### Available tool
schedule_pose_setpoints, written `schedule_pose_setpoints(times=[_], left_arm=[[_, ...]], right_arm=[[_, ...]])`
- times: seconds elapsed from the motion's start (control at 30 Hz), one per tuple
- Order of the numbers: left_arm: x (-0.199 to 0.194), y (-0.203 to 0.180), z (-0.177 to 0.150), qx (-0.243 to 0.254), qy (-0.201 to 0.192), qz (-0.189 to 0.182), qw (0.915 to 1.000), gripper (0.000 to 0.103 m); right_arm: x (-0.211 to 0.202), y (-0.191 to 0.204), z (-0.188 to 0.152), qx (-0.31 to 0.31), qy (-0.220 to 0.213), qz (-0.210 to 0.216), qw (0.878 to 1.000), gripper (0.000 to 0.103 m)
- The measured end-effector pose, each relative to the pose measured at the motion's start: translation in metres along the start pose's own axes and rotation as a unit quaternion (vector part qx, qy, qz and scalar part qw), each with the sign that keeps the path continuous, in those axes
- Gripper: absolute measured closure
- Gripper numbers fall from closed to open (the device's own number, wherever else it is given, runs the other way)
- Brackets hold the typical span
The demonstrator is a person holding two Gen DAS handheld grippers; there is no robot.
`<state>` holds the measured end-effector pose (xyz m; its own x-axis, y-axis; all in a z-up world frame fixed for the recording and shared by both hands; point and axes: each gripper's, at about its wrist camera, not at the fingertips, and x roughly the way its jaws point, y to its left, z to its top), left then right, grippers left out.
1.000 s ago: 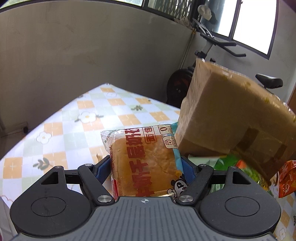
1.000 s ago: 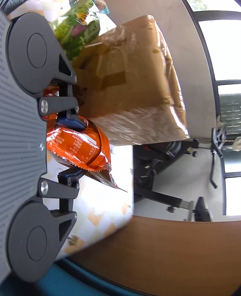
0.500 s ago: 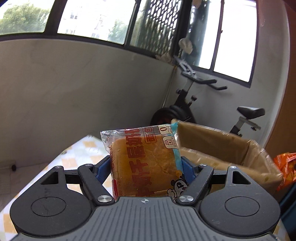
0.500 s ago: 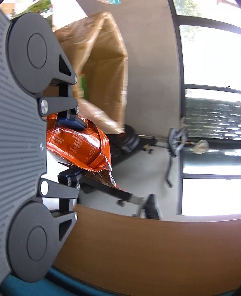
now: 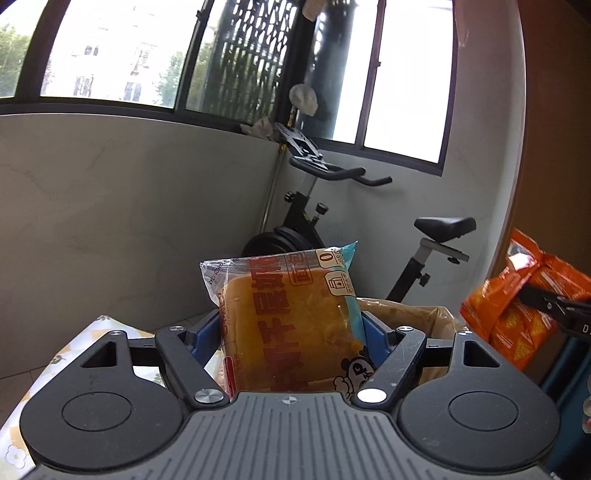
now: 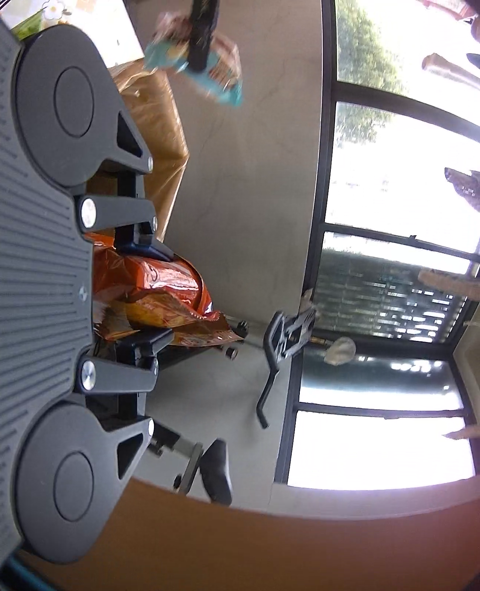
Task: Organize snacks
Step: 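Lift both held snacks and carry them over the box, then open both tools to drop the snacks into the box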
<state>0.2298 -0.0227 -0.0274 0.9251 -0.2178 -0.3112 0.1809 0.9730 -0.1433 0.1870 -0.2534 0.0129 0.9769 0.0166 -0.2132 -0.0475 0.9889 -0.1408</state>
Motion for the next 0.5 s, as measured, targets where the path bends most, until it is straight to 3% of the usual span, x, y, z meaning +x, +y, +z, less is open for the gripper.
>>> schedule_pose_setpoints(times=[0.2, 0.37, 0.5], left_arm=[[0.022, -0.003, 0.004, 0.018, 0.011, -0.004, 0.9998, 0.023], [0.05, -0.006, 0.003, 0.033, 0.04, -0.017, 0.9985, 0.023], [0.06, -0.004, -0.004, 0.04, 0.06, -0.012, 0.9973, 0.02]], right_arm=[[0.037, 0.016, -0.003, 0.006, 0.02, 0.04, 0.999, 0.061], [0.071, 0.02, -0.02, 0.042, 0.074, 0.064, 0.994, 0.061], [0.08, 0.014, -0.037, 0.082, 0.112, 0.071, 0.988, 0.054]])
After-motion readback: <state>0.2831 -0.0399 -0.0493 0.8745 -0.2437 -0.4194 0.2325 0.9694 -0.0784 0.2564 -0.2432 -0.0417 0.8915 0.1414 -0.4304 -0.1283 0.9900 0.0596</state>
